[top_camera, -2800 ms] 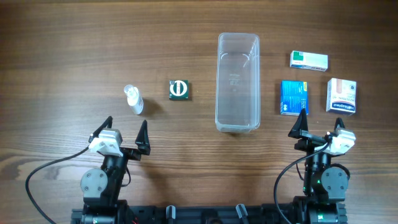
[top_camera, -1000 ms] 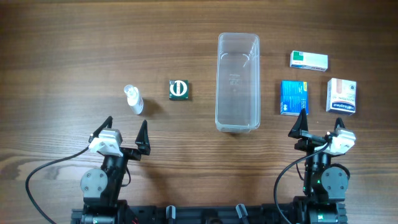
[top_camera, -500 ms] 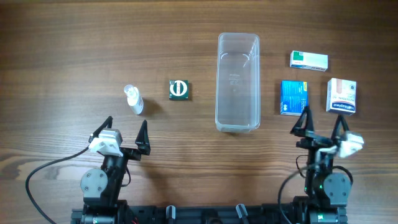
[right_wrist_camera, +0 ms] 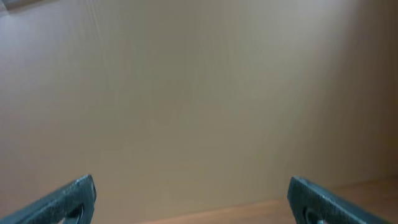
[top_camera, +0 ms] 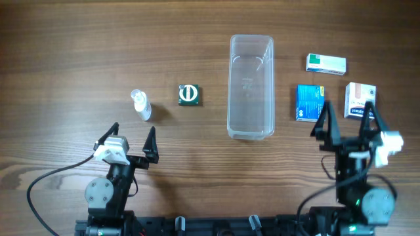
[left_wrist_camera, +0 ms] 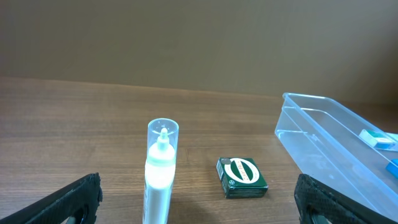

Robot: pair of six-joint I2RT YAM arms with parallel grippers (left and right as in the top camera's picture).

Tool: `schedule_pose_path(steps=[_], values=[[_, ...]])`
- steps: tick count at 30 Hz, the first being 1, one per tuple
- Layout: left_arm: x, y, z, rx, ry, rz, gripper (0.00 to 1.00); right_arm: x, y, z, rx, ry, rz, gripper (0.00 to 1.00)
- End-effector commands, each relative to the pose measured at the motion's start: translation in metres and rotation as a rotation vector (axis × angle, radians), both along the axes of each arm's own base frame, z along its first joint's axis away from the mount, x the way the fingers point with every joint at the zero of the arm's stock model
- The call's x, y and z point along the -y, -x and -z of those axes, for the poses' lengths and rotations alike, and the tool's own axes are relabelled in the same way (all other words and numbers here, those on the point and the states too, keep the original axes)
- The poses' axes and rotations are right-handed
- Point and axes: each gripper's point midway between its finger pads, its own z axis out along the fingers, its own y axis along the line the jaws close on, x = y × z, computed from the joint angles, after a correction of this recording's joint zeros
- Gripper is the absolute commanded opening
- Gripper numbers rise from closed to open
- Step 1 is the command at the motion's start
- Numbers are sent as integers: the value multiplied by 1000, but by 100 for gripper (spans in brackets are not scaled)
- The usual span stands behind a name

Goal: Pack container
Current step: 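Reach the right gripper to the blue medicine box and grasp it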

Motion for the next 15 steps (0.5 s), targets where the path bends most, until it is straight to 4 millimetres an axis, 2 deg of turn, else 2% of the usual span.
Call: schedule_pose_path(steps=[1,2,4,7,11,15], values=[[-1,0,3,-6,-19,0,100,-4,-45,-3,-239,176,4,100],[-1,0,3,-6,-19,-1,100,-4,-65,3,-363,180,-6,100],[-1,0,3,-6,-18,-1,100,-3,-93,18,-571,207,-23,100],[-1,0,3,-6,-18,-1,100,-1,-121,51,-865,249,-59,100],[-1,0,3,-6,-18,-1,100,9,-152,115,-1208,268,-101,100],[-1,0,3,-6,-19,-1,100,20,-160,182,-1410,244,-104,100]])
